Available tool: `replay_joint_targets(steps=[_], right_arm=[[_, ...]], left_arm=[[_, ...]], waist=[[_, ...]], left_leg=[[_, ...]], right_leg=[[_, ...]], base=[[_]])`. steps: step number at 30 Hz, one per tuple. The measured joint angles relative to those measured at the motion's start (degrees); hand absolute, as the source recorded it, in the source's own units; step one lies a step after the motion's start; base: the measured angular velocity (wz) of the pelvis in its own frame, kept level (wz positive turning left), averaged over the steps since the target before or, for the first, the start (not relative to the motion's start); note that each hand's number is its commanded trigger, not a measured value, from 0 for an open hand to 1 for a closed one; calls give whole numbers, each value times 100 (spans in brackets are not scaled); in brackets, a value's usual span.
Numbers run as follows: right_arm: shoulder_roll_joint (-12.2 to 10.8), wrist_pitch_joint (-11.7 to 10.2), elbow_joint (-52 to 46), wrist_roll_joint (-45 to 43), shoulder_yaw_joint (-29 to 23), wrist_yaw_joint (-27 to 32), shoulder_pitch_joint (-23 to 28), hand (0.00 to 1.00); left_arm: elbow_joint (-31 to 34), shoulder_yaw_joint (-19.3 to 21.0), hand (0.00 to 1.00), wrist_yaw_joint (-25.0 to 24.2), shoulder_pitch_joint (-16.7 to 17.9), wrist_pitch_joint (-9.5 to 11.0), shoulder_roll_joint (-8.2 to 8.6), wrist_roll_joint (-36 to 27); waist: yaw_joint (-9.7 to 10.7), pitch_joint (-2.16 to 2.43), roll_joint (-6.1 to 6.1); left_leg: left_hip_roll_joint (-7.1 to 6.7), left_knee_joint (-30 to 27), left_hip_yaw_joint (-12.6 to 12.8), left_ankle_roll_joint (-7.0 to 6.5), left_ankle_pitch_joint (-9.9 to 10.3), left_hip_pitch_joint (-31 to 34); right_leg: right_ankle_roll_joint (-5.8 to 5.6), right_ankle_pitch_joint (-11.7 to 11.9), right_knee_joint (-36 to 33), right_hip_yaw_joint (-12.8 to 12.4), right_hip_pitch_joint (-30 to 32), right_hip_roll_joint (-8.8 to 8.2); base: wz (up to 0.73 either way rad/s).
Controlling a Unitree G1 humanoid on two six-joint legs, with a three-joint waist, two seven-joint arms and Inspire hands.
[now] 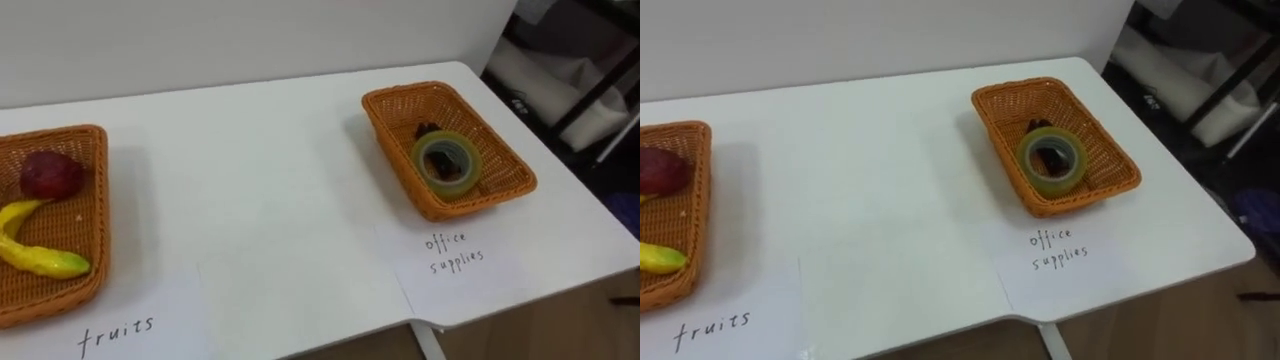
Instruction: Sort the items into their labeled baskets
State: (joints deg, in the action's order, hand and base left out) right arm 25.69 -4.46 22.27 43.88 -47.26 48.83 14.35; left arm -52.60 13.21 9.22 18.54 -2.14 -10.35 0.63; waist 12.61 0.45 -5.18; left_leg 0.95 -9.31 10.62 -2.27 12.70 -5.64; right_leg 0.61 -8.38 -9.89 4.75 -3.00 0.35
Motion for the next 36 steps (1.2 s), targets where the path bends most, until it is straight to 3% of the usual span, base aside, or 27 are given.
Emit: replay_joint_targets(steps=[4,10,14,16,20,25,28,33,36], right_arm=[[-476,-59,1008,380,-3,-94,34,0],[-1107,-63,1799,625,166,-179,161,0],[-1461,-99,2442,1004,565,-387,211,0],[-1731,-91,2993,1146,791,-703,261,0],[-1877,225,4114,1293,1544,-1778,239,0],[-1903,552,4679,626,2565,-3026,126,0],[-1902,669,4719,-184,3196,-3544,-27,0],[-1905,897,4810,-1118,3756,-4204,-389,0],[-1911,955,4819,-1411,4012,-4493,-498,0]], left_arm=[[21,0,0,-2,-79,1,23,7],[100,-13,0,-17,-126,-8,36,-10],[74,-133,0,-170,-150,-20,113,-9],[65,-223,0,-294,-189,-40,212,-3],[-81,-291,0,-394,-152,-85,432,2],[-431,-295,0,-517,-311,-138,434,-3],[-472,-387,0,-481,-336,-152,426,5],[-526,-392,0,-381,-337,-163,442,14],[-551,-396,0,-315,-337,-173,464,13]], waist=[[22,5,0],[-13,-13,122],[-36,-18,180],[-36,4,244],[-66,20,365],[-353,-3,403],[-543,-3,408],[-830,-8,416],[-857,-16,422]], left_leg=[[5,-5,4,6,1,-3],[6,42,19,16,-5,-21],[1,71,4,28,-5,-33],[-13,73,-51,28,-2,-13],[-33,105,-57,23,1,-79],[-30,109,-28,37,44,-178],[-24,98,-35,41,53,-189],[-24,67,-74,42,52,-211],[-35,70,-205,42,54,-224]], right_leg=[[7,-36,-7,-22,41,4],[15,-78,-90,-38,75,9],[23,-111,-83,-47,84,-2],[17,-128,-99,-11,76,-15],[4,-161,-106,-5,0,-23],[16,-242,-181,-5,26,-22],[19,-242,-171,12,-2,-23],[19,-242,-136,42,-54,-22],[13,-241,-59,128,-162,-28]], base=[[1],[0],[1],[11],[2],[-5],[0],[7],[21]])
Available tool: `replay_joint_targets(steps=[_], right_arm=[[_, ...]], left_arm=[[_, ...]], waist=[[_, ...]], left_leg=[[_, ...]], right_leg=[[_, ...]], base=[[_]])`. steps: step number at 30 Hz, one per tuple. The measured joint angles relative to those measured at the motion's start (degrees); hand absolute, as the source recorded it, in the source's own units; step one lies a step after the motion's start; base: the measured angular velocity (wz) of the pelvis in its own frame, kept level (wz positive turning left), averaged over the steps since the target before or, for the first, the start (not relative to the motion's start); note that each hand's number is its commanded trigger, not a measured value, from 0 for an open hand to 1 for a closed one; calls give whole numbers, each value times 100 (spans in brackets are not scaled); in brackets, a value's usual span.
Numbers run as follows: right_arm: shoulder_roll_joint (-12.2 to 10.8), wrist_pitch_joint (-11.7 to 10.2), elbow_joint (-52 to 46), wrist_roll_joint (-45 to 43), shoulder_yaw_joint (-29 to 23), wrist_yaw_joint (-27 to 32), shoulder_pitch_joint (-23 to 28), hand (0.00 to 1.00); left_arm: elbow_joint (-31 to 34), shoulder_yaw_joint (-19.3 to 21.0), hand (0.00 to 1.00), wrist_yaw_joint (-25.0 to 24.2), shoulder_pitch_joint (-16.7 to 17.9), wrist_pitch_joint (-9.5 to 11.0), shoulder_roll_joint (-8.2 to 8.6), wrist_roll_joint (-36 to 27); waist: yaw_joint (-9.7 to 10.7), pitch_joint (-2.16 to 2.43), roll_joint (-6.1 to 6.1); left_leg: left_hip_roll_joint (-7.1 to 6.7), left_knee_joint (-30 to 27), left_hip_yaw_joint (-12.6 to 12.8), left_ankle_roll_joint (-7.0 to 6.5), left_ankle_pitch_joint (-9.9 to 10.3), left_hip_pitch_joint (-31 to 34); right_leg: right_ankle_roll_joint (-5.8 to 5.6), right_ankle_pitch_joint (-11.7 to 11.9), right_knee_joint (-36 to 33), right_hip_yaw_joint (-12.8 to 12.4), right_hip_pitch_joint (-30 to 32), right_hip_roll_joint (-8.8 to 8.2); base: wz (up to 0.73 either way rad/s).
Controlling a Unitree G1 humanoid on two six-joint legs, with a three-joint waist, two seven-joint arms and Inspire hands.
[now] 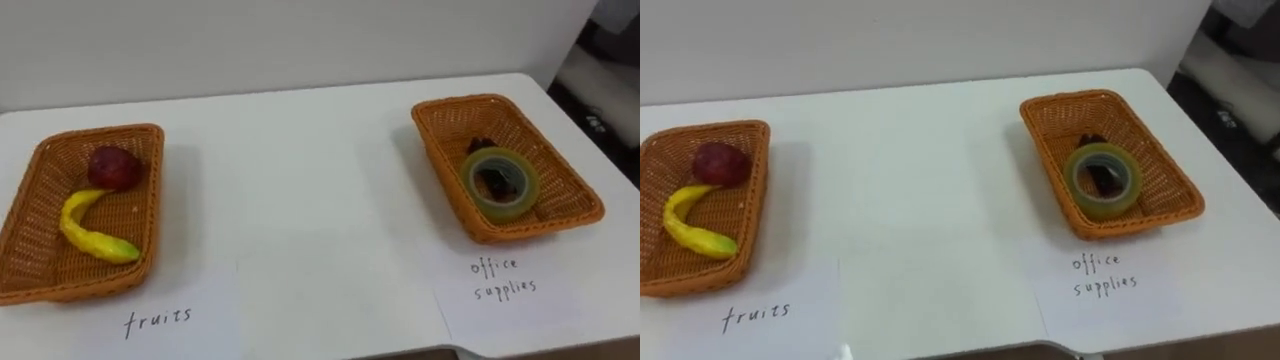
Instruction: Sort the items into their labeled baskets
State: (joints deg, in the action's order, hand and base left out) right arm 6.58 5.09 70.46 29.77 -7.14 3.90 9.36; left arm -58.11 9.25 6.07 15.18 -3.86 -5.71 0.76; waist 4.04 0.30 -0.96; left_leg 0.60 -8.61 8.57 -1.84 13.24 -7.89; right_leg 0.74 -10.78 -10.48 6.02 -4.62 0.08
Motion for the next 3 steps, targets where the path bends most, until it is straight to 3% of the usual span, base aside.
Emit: replay_joint_targets(steps=[3], right_arm=[[0,-2,6,-144,196,-193,-10,0]], left_arm=[[-6,-18,0,0,20,-2,1,-1]], waist=[[-84,-6,4]], left_leg=[[6,9,-35,12,9,-30]], right_leg=[[5,-8,24,40,-69,3]], base=[[6]])
